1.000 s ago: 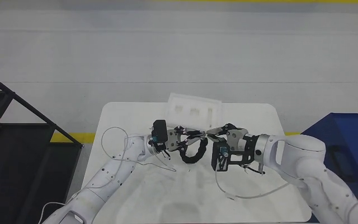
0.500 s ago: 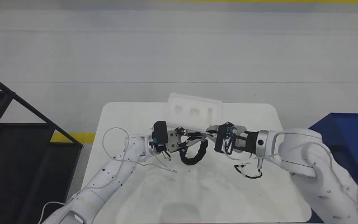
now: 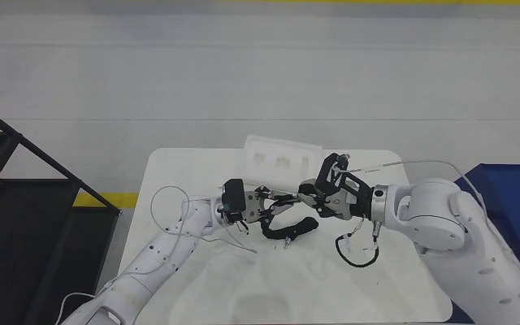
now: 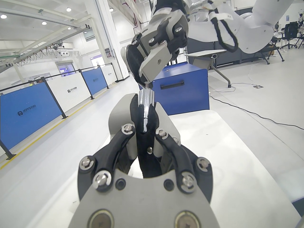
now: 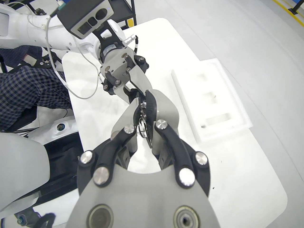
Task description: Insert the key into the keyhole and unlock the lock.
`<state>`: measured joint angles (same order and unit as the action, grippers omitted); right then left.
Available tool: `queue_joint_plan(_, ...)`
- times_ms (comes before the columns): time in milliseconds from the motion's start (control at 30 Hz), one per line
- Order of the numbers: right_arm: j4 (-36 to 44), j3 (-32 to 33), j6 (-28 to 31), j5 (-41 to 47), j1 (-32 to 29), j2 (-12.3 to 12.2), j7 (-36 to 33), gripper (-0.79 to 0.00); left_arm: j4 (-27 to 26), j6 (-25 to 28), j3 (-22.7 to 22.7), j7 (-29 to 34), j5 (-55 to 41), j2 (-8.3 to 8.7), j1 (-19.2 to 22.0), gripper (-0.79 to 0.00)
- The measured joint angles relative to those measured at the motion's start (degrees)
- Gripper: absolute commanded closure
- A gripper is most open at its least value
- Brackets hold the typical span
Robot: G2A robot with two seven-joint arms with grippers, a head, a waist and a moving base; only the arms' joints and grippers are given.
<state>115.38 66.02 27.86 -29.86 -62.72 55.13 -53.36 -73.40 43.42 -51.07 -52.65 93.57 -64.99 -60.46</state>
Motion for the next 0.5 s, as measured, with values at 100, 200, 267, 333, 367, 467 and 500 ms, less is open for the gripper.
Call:
queue_joint_plan(100,0.1,1.0,-0.8,0.1,-0.3,-0.2,0.0,-0.785,0.8,-0.2,-0.5,2.4,-0.1,0.15,-0.1,0.0)
queue_joint_plan(200,-0.1,3.0,-1.6,-0.1,-1.7,-0.5,0.7,-0.785,1.3,-0.6,-1.6,6.6,0.0,0.48,-0.5,0.0)
queue_joint_plan(267,-0.2,4.5,-1.7,-0.3,-3.2,-0.8,1.3,-0.785,1.4,-0.2,-2.2,10.4,0.5,0.78,-0.8,0.0)
queue_joint_plan(333,-0.1,5.7,-1.8,-0.3,-4.5,-1.0,1.8,-0.785,1.5,0.7,-2.3,14.3,0.8,0.93,-1.1,0.0)
queue_joint_plan(367,0.0,6.6,-1.9,-0.3,-5.5,-1.2,2.1,-0.785,1.9,1.2,-2.2,17.3,0.8,0.95,-1.2,0.0)
queue_joint_plan(467,0.3,8.4,-1.7,-0.4,-7.7,-1.5,2.9,-0.785,3.0,0.2,-1.4,26.2,1.5,0.63,-0.9,0.0)
queue_joint_plan(500,0.4,8.8,-1.5,-0.4,-8.3,-1.6,3.1,-0.785,3.2,-0.9,-1.0,29.0,2.0,0.47,-0.7,-0.108)
